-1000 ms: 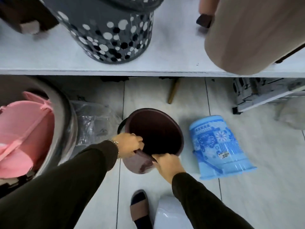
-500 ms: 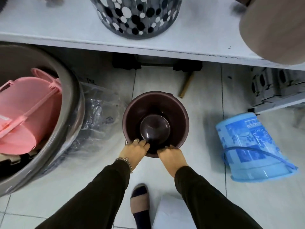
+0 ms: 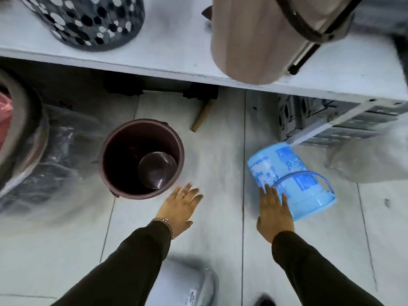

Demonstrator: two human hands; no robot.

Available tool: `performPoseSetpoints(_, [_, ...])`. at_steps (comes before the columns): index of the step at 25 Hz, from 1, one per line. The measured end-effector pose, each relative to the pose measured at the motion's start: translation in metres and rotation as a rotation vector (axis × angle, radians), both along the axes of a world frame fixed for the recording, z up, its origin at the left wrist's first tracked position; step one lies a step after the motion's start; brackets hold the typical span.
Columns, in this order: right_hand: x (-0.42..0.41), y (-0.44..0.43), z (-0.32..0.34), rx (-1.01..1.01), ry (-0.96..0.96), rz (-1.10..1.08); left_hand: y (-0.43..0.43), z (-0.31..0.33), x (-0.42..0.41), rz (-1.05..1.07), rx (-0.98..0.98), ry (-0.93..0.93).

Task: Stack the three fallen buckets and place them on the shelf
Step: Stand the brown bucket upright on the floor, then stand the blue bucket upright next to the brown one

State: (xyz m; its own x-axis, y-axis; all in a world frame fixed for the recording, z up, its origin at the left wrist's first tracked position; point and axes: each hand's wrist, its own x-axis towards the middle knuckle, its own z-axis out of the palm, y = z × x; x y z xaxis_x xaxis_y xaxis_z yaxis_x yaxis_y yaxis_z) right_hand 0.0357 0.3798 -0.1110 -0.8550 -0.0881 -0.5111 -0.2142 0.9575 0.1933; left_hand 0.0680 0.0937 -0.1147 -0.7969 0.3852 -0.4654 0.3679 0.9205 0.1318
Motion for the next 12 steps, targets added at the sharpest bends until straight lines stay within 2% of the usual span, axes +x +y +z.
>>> performPoseSetpoints(5, [-0.01, 0.173, -0.022, 0.148, -0.074, -0.021, 0.179, -0.042, 0.014, 0.087, 0.168, -0.078])
performPoseSetpoints(8, [-0.024, 0.225, -0.049, 0.047, 0.096, 0.117, 0.265, -0.077, 0.014, 0.22, 0.286, -0.162])
performPoseSetpoints(10, [-0.037, 0.24, -0.059, -0.061, 0.218, 0.236, 0.302, -0.095, 0.014, 0.335, 0.371, -0.197])
performPoseSetpoints(12, [-0.047, 0.247, -0.061, -0.127, 0.263, 0.342, 0.322, -0.1, 0.018, 0.453, 0.456, -0.224])
